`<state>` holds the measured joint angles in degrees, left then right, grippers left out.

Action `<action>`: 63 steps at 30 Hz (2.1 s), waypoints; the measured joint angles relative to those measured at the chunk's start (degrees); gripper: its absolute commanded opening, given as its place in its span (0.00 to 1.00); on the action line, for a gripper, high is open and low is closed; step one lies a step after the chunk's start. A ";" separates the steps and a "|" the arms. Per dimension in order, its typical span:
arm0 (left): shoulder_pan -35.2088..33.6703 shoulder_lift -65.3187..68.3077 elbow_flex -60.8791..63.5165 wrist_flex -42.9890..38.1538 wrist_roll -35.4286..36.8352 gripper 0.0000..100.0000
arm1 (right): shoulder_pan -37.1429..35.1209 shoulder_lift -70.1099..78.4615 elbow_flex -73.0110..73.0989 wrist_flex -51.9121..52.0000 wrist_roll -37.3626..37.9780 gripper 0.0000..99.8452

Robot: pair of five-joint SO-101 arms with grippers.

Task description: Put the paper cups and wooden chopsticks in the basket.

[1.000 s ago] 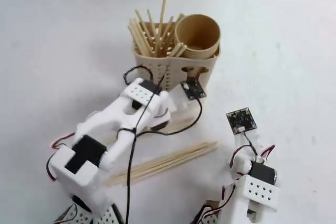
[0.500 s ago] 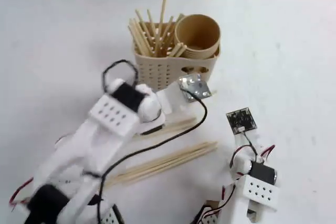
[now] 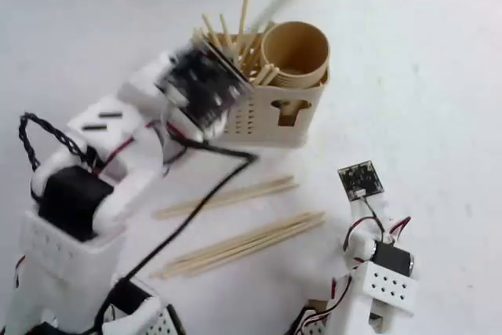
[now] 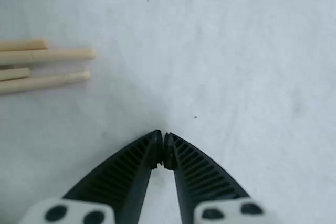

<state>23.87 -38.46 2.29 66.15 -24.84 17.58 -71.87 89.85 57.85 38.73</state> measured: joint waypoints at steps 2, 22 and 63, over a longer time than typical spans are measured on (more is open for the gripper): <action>-1.05 3.34 -0.44 -7.30 3.96 0.02 | 0.00 0.00 0.00 0.00 0.00 0.02; -8.70 20.92 25.67 -52.31 25.32 0.02 | 0.00 0.00 0.00 0.00 0.00 0.02; -8.44 58.81 -35.69 -18.99 25.32 0.16 | 0.00 0.00 0.00 0.00 0.00 0.02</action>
<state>15.43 20.35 -33.41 47.16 0.48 17.58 -71.87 89.85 57.85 38.73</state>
